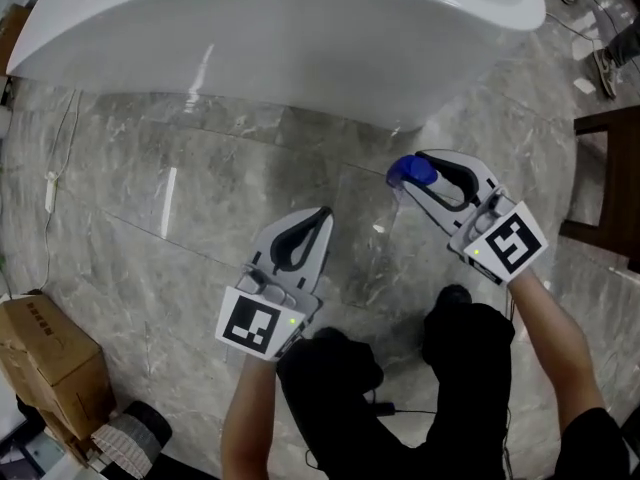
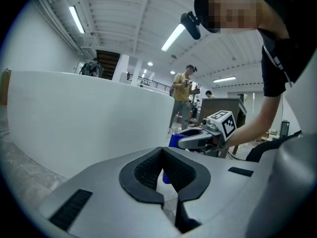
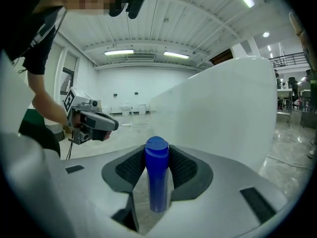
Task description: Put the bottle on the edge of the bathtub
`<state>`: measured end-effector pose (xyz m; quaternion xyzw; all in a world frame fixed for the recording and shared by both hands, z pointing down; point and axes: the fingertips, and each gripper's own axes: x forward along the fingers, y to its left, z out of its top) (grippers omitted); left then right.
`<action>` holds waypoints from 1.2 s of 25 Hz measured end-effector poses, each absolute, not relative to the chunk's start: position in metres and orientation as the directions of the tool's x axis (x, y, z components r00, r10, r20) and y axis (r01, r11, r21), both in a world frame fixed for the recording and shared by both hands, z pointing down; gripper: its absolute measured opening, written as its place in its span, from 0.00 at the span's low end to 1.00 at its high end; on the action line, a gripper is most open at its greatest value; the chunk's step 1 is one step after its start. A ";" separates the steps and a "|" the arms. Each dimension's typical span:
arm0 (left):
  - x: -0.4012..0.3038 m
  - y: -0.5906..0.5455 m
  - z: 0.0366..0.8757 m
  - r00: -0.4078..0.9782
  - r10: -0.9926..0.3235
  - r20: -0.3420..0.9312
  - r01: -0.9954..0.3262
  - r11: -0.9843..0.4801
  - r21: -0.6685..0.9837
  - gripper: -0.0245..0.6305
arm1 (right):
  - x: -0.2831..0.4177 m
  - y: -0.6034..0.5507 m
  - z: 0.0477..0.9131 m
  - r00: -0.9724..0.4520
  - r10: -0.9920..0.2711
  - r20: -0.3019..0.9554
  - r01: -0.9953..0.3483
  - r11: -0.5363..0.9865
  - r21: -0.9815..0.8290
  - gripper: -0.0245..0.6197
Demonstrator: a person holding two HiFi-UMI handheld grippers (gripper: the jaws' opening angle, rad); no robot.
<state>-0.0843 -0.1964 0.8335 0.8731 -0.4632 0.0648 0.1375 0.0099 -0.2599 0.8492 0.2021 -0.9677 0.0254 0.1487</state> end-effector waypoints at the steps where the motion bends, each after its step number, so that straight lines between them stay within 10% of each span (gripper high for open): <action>1: -0.084 -0.199 0.843 0.565 -0.790 0.239 -0.825 -0.536 0.178 0.06 | 0.010 -0.263 0.860 -0.874 -0.386 0.296 -0.400 0.916 0.015 0.26; 30: -0.114 -0.225 0.997 0.547 -0.810 0.211 -0.837 -0.528 0.142 0.06 | -0.025 -0.350 1.069 -0.839 -0.457 0.294 -0.466 0.884 0.046 0.26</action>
